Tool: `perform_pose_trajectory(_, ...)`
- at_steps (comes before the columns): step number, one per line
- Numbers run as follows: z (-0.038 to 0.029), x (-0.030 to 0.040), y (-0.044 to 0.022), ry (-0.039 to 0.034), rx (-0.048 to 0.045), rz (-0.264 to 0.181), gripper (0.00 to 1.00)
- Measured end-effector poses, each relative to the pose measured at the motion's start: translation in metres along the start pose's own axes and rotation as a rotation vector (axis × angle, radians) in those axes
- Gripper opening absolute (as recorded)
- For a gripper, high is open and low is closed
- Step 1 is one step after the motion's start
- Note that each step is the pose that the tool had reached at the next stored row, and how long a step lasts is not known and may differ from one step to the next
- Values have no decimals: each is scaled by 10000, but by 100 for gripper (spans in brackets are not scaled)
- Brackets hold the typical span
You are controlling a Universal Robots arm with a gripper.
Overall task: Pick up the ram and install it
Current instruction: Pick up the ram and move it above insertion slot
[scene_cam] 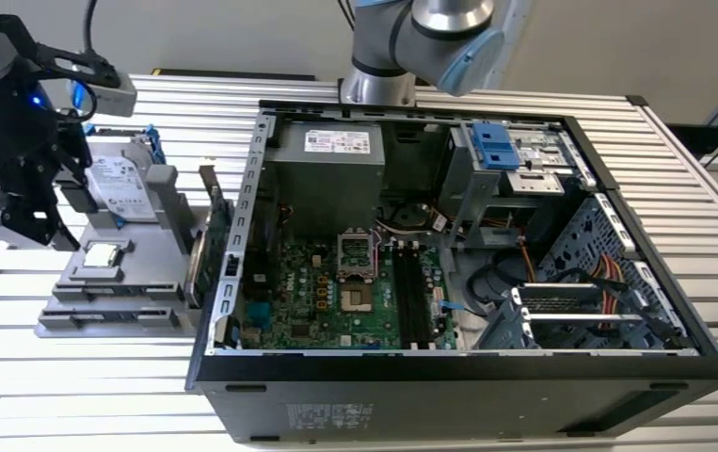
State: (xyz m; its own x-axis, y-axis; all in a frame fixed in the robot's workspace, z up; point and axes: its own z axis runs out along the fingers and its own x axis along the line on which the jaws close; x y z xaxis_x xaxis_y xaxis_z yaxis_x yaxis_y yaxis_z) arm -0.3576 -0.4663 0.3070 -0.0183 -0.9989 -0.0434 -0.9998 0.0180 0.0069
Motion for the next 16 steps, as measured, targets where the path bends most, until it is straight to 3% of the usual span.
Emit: perform_pose_trajectory(16, 119, 57, -1, 5, 1, 2, 100)
